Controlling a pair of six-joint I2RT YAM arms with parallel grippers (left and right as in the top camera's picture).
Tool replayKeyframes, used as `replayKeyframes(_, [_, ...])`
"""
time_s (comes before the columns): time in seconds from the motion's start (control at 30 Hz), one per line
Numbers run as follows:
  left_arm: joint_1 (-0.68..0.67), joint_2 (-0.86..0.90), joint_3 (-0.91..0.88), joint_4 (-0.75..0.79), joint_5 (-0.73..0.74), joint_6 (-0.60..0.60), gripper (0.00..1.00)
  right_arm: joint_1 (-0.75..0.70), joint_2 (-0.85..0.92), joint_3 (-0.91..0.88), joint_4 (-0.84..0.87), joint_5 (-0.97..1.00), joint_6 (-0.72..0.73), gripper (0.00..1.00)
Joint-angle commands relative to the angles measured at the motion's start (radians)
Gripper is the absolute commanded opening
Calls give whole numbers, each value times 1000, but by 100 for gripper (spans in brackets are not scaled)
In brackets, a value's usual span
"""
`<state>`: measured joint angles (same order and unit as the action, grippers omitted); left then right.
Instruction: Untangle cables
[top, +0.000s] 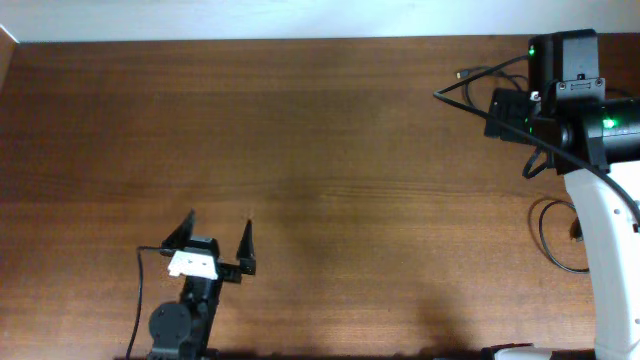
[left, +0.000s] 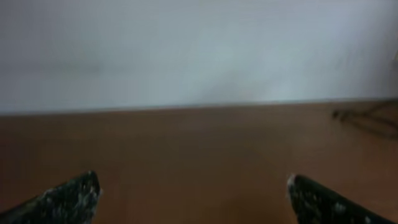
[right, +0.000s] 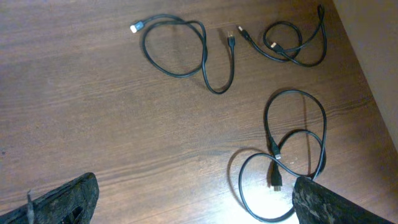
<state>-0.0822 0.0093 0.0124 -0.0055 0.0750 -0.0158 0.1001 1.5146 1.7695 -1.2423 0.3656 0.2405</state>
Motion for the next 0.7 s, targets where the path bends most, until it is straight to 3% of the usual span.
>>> replayKeyframes(0.0, [0,-5,-3,-78,-42,62,99,5,2,3,1,2,16,99])
replayKeyframes(0.57, [0,-4,-3,-76,-39,78,99,4,8,3,1,3,14,99])
replayKeyframes(0.67, [0,-4,-3,-76,-39,78,99,3,-58,2,11,8,15,99])
